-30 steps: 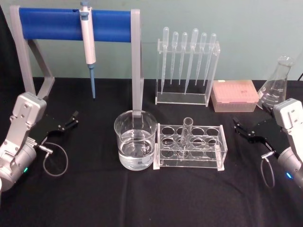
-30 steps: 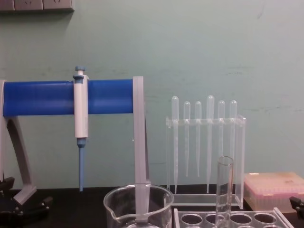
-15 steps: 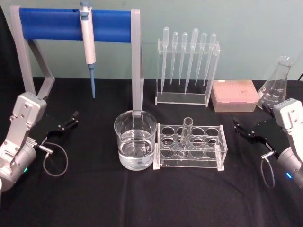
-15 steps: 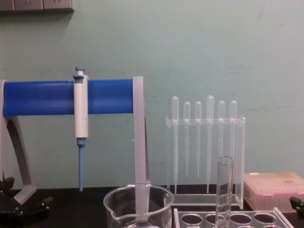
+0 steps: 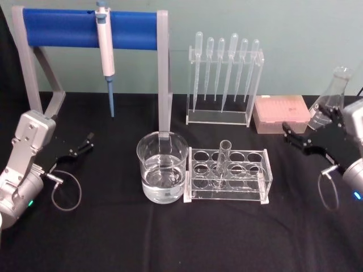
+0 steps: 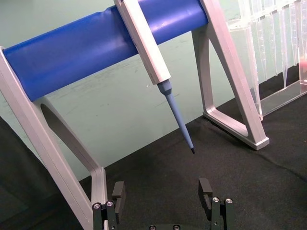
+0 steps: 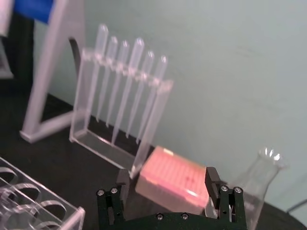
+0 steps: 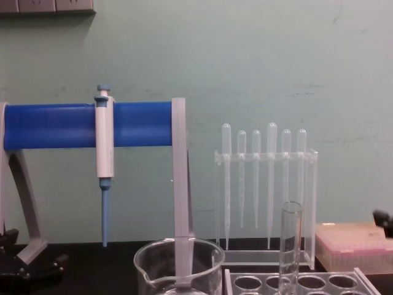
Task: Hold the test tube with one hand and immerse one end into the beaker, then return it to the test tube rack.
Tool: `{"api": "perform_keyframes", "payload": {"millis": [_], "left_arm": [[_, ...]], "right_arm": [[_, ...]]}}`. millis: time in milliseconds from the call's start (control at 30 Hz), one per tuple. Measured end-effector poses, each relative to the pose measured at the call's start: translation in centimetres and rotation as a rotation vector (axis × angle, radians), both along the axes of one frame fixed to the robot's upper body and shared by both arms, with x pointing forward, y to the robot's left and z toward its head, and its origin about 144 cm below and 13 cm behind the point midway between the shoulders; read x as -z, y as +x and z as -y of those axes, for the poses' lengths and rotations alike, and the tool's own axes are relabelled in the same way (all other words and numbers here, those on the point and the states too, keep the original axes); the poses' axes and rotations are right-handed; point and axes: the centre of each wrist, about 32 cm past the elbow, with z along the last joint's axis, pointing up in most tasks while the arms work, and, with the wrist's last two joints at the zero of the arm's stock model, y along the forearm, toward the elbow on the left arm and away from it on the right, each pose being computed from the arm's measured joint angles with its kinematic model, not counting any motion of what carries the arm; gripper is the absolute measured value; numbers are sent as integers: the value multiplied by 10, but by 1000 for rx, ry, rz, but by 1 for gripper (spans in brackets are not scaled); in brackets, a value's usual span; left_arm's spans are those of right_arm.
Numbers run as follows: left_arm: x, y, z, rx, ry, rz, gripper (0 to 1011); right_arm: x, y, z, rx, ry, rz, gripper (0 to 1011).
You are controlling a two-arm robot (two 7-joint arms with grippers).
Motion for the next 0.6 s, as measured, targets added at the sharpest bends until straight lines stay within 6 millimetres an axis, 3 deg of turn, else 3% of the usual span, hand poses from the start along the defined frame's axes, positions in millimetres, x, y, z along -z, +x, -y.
{"api": "perform_keyframes", "payload": {"millis": [333, 600], "left_arm": [[0, 0, 0, 0, 0, 0, 1000], [0, 0, 0, 0, 0, 0, 1000]], "right_arm": [[-42, -8, 11, -254, 49, -64, 1003], [-56, -8, 16, -470, 77, -160, 1003]]}}
